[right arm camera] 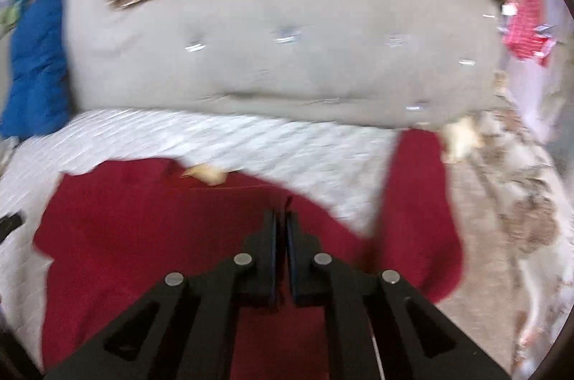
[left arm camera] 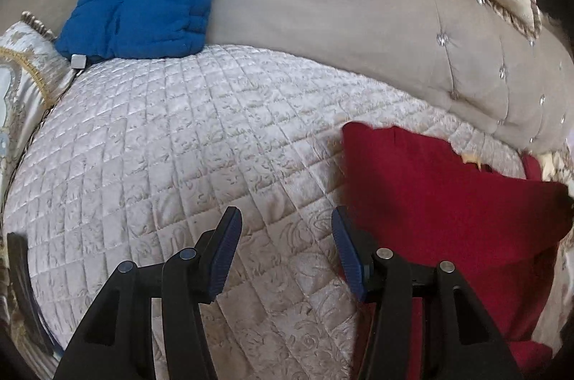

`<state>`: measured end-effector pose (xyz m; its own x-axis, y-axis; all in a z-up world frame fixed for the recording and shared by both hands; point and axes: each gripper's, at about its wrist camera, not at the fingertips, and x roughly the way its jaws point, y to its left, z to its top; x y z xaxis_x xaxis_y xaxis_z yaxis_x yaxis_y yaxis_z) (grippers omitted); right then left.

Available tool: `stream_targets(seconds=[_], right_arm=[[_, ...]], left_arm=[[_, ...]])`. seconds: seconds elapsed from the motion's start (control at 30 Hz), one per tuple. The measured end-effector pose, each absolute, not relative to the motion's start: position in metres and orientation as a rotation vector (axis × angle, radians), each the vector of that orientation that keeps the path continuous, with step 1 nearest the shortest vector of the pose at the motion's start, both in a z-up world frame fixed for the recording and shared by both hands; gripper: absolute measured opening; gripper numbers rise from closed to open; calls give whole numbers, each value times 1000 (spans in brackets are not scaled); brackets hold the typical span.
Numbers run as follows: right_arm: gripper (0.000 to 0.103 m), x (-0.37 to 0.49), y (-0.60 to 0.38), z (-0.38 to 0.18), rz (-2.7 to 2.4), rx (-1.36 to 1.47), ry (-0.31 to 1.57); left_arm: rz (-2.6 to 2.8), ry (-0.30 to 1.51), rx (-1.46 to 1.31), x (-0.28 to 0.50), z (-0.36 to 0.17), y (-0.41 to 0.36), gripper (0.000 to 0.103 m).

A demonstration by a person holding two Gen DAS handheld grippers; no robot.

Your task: Fold small clothes

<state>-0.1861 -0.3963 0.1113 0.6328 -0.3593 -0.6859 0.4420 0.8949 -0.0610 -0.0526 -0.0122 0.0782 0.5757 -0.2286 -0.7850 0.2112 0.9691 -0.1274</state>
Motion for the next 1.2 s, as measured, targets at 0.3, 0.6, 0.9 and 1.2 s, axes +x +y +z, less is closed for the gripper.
stream_targets(seconds=[0.3, 0.6, 0.9, 1.2], right_arm=[[53, -179, -406, 78, -464, 231, 856], [59, -84, -268, 89, 110, 162, 860], [23, 3, -183, 28, 164, 5, 955], [38, -48, -225, 58, 117, 85, 920]], left_arm=[[-322, 927, 26, -63, 76, -30, 31], [-290, 1017, 120, -57, 49, -48, 31], [-243, 1061, 72, -38, 41, -34, 31], [-344, 972, -44, -43, 66, -34, 31]])
